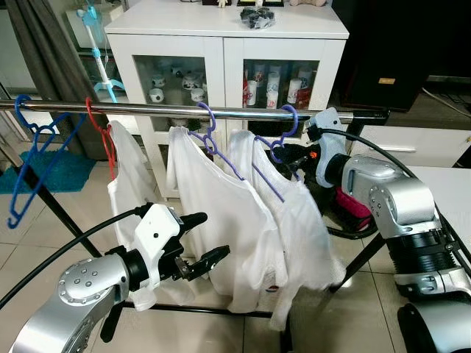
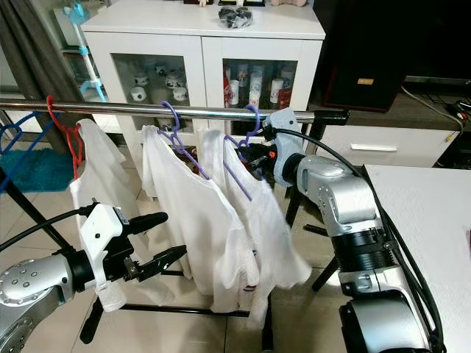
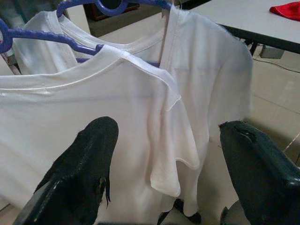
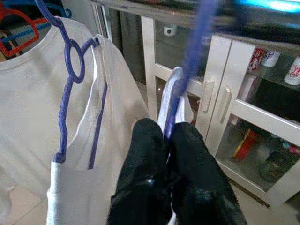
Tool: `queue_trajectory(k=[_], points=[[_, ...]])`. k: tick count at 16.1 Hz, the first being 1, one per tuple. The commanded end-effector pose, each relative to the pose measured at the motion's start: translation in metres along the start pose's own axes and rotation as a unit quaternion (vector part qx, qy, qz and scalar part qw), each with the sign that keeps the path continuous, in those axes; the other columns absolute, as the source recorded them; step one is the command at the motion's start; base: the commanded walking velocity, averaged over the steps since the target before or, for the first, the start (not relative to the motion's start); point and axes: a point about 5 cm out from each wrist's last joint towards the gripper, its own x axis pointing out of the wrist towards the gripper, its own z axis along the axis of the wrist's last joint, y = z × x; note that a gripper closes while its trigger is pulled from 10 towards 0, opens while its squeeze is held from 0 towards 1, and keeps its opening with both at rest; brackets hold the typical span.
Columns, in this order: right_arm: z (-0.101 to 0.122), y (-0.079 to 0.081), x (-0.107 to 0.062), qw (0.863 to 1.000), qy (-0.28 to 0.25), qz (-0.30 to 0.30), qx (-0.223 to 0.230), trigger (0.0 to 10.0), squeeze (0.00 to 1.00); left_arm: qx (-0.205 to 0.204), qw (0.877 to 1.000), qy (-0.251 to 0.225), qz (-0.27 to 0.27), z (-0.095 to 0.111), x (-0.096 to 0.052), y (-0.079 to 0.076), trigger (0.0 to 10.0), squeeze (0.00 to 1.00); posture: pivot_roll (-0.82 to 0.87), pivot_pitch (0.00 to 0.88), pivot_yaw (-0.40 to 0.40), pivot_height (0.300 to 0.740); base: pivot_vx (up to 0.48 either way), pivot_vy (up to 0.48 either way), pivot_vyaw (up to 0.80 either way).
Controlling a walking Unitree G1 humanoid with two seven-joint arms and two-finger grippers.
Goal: Hang hanger
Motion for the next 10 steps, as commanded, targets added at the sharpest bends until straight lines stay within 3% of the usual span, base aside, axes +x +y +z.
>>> queue_trajectory(k=[1, 9, 10], points=[[0.0045, 0.0029, -0.0027, 1.000, -0.014, 0.002, -0.003, 0.0, 0.00, 0.004, 1.000, 0.002, 0.002, -0.0008, 0.0001, 0.0008, 10.0, 0.00, -0.13, 0.000, 0.035, 0.740, 0.000, 0.000, 0.00], [-0.0042, 0.0012, -0.0065, 0.997, 0.007, -0.068, -0.024, 0.0, 0.00, 0.003, 1.000, -0.002, -0.002, -0.0006, 0.0025, -0.0013, 10.0, 0.00, -0.13, 0.000, 0.028, 0.740, 0.000, 0.000, 0.00], [-0.0046, 0.0014, -0.0065, 0.997, 0.008, -0.070, -0.025, 2.8, 0.00, 0.003, 1.000, -0.002, -0.002, -0.0005, 0.0027, -0.0015, 10.0, 0.00, -0.13, 0.000, 0.025, 0.740, 0.000, 0.000, 0.00]])
